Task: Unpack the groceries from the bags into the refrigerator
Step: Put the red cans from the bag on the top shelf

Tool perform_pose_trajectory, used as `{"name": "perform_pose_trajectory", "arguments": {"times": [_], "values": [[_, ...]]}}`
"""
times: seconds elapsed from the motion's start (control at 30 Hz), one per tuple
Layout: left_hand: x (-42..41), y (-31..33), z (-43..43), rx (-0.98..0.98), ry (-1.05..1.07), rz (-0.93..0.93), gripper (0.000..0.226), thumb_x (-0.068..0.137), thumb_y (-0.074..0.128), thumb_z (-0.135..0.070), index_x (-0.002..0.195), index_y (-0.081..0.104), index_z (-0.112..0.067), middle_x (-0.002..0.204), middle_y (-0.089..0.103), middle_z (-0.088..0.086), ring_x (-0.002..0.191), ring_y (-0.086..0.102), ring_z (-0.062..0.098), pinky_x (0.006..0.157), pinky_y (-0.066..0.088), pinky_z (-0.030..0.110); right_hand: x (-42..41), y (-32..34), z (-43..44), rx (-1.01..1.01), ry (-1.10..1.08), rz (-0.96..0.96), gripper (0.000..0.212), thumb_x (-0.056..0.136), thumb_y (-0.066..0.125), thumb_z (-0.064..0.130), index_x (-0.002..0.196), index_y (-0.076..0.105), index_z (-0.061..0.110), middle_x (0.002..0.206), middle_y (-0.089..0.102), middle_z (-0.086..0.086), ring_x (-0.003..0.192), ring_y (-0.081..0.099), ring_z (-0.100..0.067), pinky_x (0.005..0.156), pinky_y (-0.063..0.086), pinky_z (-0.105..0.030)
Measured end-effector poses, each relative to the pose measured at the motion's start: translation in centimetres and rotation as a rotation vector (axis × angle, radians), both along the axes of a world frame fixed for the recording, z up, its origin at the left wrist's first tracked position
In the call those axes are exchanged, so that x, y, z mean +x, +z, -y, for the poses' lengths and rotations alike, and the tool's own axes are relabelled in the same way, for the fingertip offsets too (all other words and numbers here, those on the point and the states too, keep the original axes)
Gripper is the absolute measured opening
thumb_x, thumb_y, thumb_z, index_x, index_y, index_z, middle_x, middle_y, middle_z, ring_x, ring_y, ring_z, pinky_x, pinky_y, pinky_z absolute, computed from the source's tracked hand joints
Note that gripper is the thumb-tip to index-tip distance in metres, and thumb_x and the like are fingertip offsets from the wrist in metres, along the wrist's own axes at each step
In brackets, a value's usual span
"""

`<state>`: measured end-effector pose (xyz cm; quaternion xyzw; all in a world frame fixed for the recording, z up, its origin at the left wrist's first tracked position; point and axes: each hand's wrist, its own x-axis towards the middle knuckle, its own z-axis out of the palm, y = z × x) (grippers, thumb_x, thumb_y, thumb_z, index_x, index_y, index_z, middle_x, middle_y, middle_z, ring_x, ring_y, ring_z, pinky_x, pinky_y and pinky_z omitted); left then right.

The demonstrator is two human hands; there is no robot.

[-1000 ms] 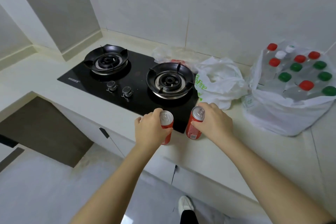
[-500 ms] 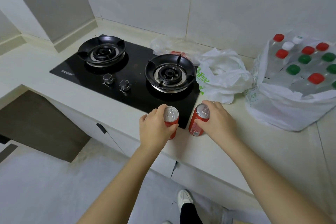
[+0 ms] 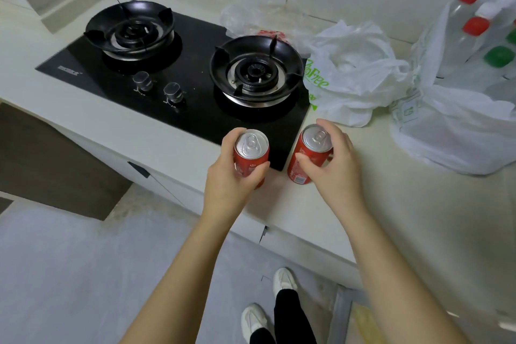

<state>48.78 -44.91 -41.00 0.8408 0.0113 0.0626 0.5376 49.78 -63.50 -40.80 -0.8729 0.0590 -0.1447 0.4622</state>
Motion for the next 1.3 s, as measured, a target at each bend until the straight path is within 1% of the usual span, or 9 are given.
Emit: {"name": "perform_pose_trajectory", "arguments": {"times": [0.17,0.27,0.37,0.53,0.67,0.83,1.03,1.17,1.3], "values": [[0.1,-1.3,0.2,-0.102,0.003,0.060,0.061,0.078,0.078,-0.018,0.127,0.046,-0.033,0.117,0.059,-0.023,0.105,0.061,0.004,0.087,0.051,0.021,0.0,-1.1,0.2,0.132,0.001,0.005,0.070,0.068,0.076,0.035,0.132,0.048,0.032,0.124,0.055,0.020,0.113,0.057,-0.004,0.093,0.052,-0.034],[-0.2,-2.4,0.6,-0.155,0.057,0.063,0.064,0.077,0.079,-0.015,0.126,0.045,-0.037,0.115,0.060,-0.027,0.105,0.060,0.000,0.084,0.046,0.010,0.0,-1.9,0.4,0.215,-0.041,-0.028,0.068,0.068,0.084,0.021,0.127,0.051,0.026,0.116,0.062,0.016,0.102,0.062,-0.002,0.083,0.053,-0.019],[-0.1,-3.7,0.9,-0.176,0.116,0.051,0.063,0.075,0.080,-0.013,0.126,0.049,-0.032,0.116,0.063,-0.013,0.103,0.061,0.001,0.081,0.045,0.008,0.1,-2.8,0.5,0.249,-0.045,-0.029,0.064,0.069,0.084,0.015,0.124,0.053,0.023,0.113,0.064,0.012,0.099,0.062,0.002,0.076,0.047,-0.008],[-0.2,-7.4,0.3,0.043,0.082,-0.107,0.055,0.072,0.081,-0.032,0.120,0.053,-0.027,0.100,0.067,-0.015,0.091,0.064,0.002,0.074,0.045,0.009,-0.7,-7.8,0.3,0.144,-0.059,-0.165,0.050,0.071,0.083,0.026,0.113,0.057,0.021,0.097,0.067,0.012,0.083,0.063,0.000,0.077,0.052,-0.027],[-0.3,-8.4,0.3,0.087,0.102,-0.091,0.053,0.072,0.081,-0.033,0.117,0.055,-0.024,0.096,0.067,-0.016,0.085,0.062,0.000,0.071,0.043,0.008,-1.1,-9.9,0.3,0.003,-0.082,-0.121,0.046,0.072,0.082,0.030,0.108,0.061,0.012,0.093,0.064,0.004,0.082,0.058,-0.008,0.068,0.039,-0.017],[-0.3,-8.4,0.4,0.101,0.101,-0.082,0.053,0.073,0.080,-0.034,0.118,0.054,-0.023,0.097,0.066,-0.014,0.083,0.060,0.001,0.070,0.041,0.004,-1.0,-10.2,0.4,-0.012,-0.062,-0.111,0.048,0.073,0.082,0.031,0.111,0.060,0.011,0.095,0.064,0.002,0.085,0.059,-0.012,0.070,0.039,-0.016],[-0.1,-7.9,0.5,0.052,0.084,-0.151,0.060,0.072,0.081,-0.035,0.123,0.053,-0.024,0.106,0.067,-0.011,0.092,0.063,0.003,0.075,0.045,0.009,-0.7,-9.4,0.1,0.101,-0.059,-0.157,0.056,0.071,0.085,0.022,0.119,0.055,0.015,0.097,0.064,0.010,0.080,0.058,0.005,0.069,0.039,-0.004],[-0.4,-6.5,0.5,-0.040,0.101,-0.193,0.060,0.069,0.084,-0.026,0.122,0.056,-0.022,0.104,0.068,-0.010,0.093,0.064,0.002,0.075,0.048,0.009,-0.9,-8.0,-0.5,0.215,-0.080,-0.198,0.049,0.070,0.085,0.014,0.111,0.059,0.017,0.092,0.067,0.015,0.076,0.063,0.006,0.068,0.045,-0.012],[-1.8,-4.2,0.5,-0.136,0.124,-0.162,0.052,0.070,0.085,-0.020,0.116,0.060,-0.015,0.098,0.070,-0.008,0.087,0.064,-0.001,0.076,0.045,0.006,-1.7,-5.7,-1.7,0.277,-0.049,-0.184,0.052,0.069,0.085,0.015,0.114,0.060,0.020,0.099,0.071,0.011,0.091,0.067,-0.004,0.081,0.052,-0.024]]}}
